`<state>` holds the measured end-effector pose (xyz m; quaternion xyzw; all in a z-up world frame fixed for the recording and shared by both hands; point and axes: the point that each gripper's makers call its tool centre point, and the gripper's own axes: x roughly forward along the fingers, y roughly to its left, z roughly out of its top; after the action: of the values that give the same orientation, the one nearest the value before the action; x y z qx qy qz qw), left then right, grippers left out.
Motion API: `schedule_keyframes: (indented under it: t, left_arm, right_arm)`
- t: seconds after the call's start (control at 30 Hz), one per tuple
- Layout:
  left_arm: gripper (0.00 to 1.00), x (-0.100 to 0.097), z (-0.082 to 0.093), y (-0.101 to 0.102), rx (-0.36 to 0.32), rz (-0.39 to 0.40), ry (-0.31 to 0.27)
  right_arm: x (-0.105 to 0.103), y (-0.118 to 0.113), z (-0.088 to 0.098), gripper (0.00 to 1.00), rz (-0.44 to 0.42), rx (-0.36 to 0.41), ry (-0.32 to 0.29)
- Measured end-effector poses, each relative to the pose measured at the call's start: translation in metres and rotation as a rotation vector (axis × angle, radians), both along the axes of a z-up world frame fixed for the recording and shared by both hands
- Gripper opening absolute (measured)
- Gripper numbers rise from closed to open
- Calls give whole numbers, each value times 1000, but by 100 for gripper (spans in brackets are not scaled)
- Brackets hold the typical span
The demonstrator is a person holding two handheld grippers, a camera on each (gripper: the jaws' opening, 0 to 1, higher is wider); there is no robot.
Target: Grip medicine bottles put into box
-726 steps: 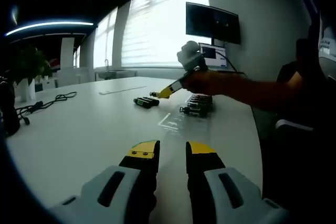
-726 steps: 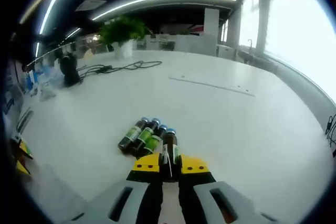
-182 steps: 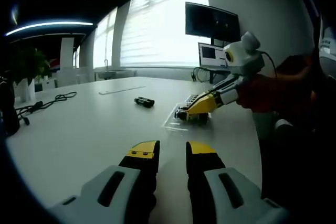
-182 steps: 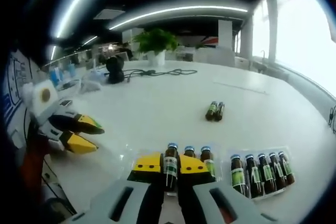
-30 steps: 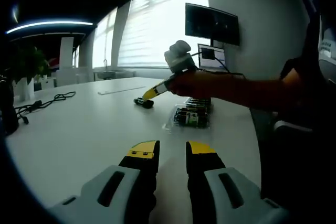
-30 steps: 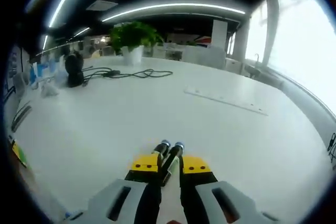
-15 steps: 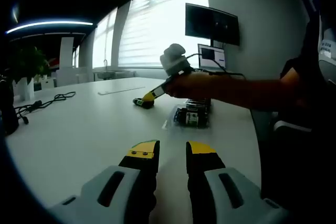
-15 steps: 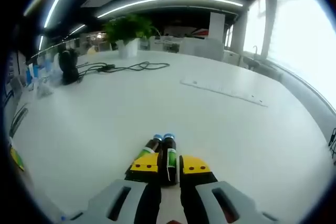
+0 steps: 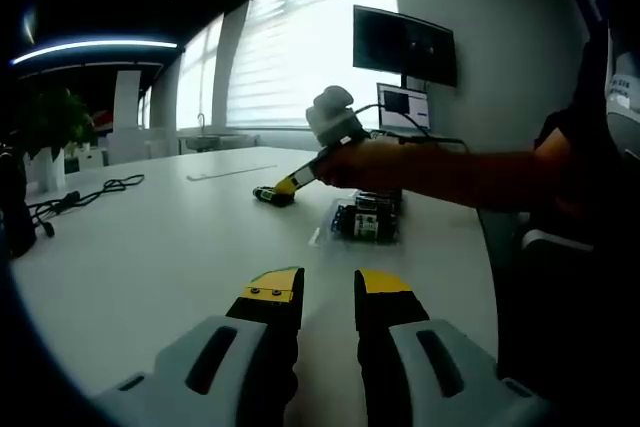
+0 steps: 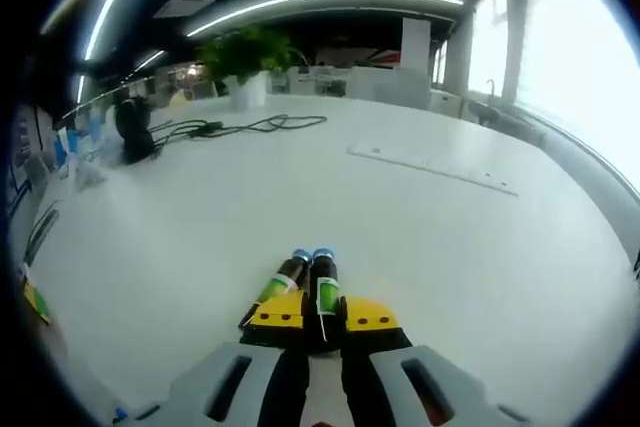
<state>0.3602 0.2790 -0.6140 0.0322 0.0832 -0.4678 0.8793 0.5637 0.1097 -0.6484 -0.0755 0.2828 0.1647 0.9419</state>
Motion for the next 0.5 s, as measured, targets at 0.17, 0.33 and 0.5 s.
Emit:
schedule_keyframes:
  t: [0.17, 0.33, 0.5]
  left_arm:
    - [14, 0, 0, 0, -1, 0, 0]
    - [14, 0, 0, 0, -2, 0, 1]
    - [14, 0, 0, 0, -1, 0, 0]
  right_arm:
    - [1, -2, 3, 7, -3, -1, -16]
    - [0, -2, 4, 7, -4, -4, -21]
    - [-1, -2, 5, 7, -1, -6, -26]
